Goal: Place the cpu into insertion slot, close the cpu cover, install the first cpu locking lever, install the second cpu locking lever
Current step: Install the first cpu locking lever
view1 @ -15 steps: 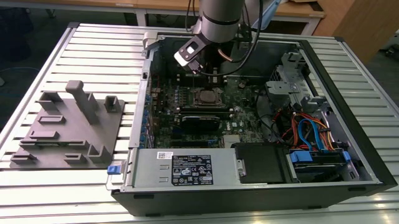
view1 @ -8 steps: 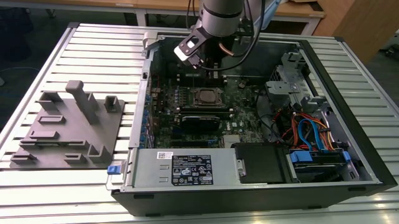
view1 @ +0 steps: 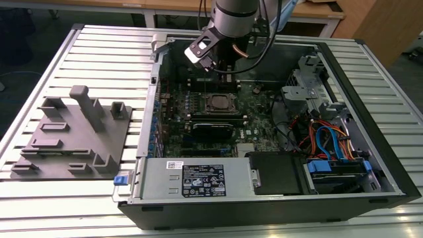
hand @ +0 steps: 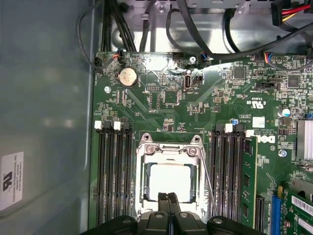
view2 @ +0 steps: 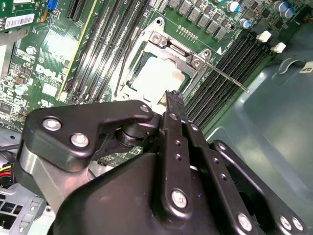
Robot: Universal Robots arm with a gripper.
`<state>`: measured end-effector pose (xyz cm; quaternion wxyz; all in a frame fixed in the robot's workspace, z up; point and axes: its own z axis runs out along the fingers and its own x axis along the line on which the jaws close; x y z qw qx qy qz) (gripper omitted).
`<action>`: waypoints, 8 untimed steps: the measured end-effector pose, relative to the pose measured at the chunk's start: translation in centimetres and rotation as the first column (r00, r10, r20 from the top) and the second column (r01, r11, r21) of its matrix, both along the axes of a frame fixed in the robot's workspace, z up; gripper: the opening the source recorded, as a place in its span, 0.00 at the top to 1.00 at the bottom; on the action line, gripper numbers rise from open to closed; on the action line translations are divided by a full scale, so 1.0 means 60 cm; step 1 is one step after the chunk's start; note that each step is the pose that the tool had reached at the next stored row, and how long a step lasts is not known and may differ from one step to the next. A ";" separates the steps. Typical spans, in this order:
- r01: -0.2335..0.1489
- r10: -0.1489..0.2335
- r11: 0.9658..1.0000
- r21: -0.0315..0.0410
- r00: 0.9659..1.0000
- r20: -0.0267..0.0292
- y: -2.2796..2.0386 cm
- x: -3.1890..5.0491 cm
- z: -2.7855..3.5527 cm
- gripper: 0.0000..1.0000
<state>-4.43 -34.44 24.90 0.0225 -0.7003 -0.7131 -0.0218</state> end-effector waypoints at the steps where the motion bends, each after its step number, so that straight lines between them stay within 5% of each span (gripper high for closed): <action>1: -0.009 0.009 1.000 0.000 1.000 0.000 0.0000 0.000 0.000 0.89; 8: -0.118 0.118 0.993 0.000 0.993 0.000 -0.0001 -0.001 0.000 0.89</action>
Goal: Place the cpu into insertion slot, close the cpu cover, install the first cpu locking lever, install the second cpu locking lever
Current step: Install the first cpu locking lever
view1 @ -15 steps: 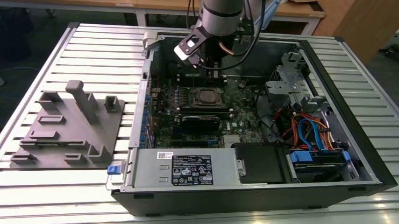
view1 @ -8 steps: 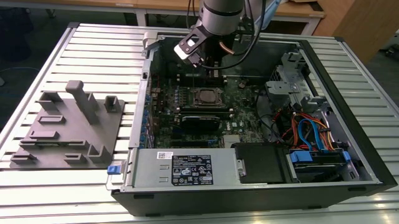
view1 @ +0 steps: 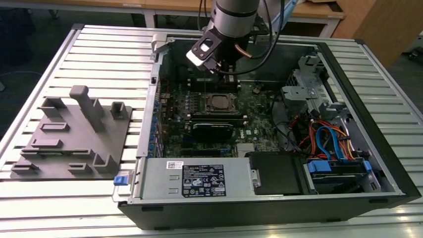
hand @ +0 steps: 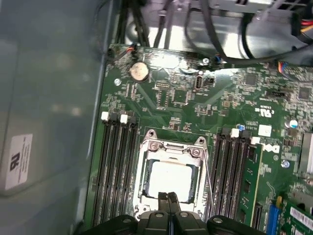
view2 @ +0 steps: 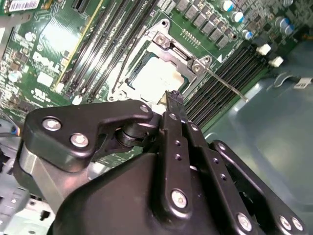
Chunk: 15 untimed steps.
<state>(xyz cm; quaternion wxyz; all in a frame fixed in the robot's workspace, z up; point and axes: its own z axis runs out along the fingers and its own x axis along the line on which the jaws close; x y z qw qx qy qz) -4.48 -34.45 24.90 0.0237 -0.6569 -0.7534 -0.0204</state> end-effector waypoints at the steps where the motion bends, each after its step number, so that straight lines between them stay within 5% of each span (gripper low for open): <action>1: -0.005 0.005 1.000 0.000 1.000 0.000 0.0000 -0.002 0.000 0.89; 15: -0.009 0.009 1.000 0.000 1.000 0.000 -0.0001 -0.005 0.000 0.89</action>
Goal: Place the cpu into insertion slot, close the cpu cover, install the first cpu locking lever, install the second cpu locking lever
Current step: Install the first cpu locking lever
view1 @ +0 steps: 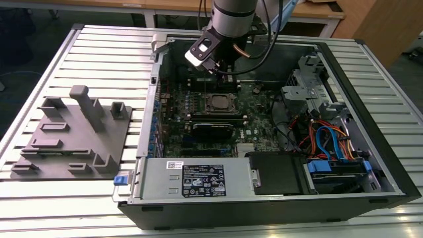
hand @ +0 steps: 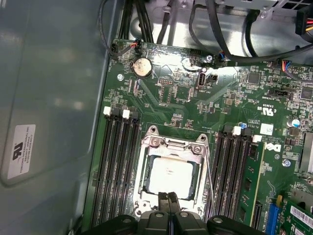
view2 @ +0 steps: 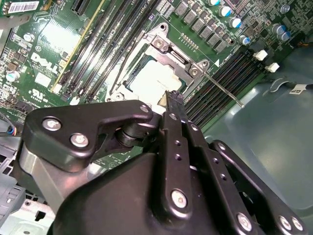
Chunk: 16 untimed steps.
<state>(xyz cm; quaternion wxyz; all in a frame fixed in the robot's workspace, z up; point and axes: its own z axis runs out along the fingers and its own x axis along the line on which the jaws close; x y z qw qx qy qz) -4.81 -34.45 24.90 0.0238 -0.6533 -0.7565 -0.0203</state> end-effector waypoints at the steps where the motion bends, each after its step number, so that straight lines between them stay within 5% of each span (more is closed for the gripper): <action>1: 0.000 0.000 1.000 0.000 1.000 0.000 0.0000 0.000 0.000 0.89; 10: -0.055 0.055 0.999 0.000 0.999 0.000 0.0000 0.000 0.000 0.89; 16: -0.125 0.125 0.992 0.000 0.992 0.000 0.0000 0.000 0.000 0.89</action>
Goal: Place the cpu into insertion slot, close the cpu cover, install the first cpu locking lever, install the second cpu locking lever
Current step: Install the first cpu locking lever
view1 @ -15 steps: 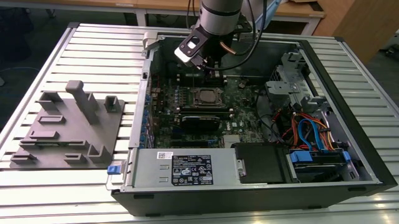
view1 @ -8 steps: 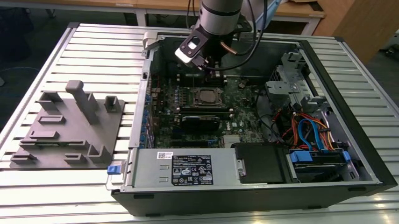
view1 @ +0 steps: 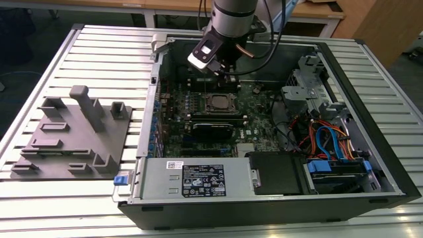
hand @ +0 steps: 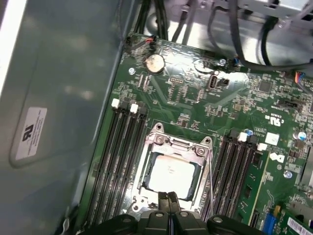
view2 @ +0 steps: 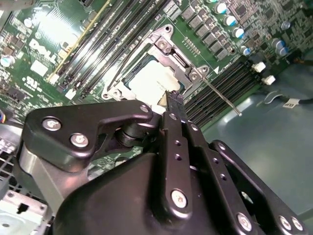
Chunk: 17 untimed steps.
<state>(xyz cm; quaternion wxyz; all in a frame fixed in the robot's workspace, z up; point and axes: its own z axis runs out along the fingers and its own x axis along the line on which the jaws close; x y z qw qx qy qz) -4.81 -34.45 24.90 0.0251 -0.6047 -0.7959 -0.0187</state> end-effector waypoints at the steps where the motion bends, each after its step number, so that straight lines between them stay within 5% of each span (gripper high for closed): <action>1: -0.012 0.012 1.000 0.000 1.000 0.000 0.0000 0.000 0.000 0.89; 6: -0.079 0.079 0.997 0.000 0.997 0.000 0.0000 0.000 0.000 0.89; 12: -0.162 0.162 0.987 0.000 0.987 0.000 0.0000 0.000 0.000 0.89; 17: -0.172 0.172 0.985 0.000 0.985 0.000 -0.0037 -0.002 0.000 0.89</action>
